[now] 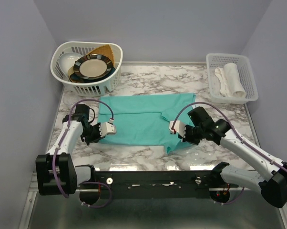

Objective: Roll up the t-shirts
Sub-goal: Fold the T-shirt at the center of the board.

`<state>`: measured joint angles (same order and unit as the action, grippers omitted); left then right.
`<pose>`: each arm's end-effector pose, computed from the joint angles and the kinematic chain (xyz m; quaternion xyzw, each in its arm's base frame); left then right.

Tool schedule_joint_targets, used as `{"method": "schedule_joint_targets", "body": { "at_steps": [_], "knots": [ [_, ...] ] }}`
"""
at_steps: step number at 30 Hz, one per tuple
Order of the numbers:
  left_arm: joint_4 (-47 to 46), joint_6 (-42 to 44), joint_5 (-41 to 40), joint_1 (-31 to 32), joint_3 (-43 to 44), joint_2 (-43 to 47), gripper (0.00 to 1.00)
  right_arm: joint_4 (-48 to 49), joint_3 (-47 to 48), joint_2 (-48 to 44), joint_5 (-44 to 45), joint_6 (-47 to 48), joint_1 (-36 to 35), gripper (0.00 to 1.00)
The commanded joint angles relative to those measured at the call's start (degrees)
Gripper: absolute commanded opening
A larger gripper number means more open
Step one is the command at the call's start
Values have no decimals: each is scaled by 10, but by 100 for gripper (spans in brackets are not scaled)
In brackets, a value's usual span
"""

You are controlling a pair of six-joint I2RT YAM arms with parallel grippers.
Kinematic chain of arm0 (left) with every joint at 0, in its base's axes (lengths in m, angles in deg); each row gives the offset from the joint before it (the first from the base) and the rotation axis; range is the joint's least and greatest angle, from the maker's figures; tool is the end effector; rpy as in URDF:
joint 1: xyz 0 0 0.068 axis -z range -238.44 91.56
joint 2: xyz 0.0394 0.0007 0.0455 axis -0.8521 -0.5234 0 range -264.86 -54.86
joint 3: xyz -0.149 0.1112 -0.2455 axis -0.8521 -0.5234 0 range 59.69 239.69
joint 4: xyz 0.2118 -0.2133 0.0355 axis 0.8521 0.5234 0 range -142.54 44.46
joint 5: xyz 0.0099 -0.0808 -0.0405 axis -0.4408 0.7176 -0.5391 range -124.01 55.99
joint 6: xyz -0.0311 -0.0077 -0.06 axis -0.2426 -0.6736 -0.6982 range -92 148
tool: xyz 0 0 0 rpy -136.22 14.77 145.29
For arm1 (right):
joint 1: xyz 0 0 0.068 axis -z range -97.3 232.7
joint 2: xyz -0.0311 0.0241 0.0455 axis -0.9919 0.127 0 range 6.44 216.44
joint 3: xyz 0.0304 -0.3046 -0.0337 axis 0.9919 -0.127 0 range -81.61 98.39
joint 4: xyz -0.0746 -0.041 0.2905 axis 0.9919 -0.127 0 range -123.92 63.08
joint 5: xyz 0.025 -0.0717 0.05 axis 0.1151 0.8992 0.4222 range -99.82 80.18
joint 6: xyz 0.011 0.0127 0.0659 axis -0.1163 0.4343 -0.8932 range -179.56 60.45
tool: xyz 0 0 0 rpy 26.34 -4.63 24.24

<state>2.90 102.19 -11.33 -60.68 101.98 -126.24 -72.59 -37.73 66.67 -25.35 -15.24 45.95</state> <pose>0.2180 -0.0124 0.1862 0.5829 0.7871 -0.1254 0.1582 0.1708 0.1458 0.2385 -0.6497 0.7094 0.1151 0.2477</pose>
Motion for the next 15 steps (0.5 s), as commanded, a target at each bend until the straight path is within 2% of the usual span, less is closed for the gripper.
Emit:
{"method": "schedule_joint_targets", "body": {
  "at_steps": [1, 8, 15],
  "knots": [
    [21, -23, 14, 1, -13, 46, 0, -65, 38, -16, 26, -39, 31, 1],
    [-1, -81, 21, 1, 1, 64, 0, -74, 93, -33, 88, -43, 48, 1],
    [-75, -171, 6, 1, 46, 12, 0, 9, 102, -16, 143, -1, 78, 0]
  ]
}}
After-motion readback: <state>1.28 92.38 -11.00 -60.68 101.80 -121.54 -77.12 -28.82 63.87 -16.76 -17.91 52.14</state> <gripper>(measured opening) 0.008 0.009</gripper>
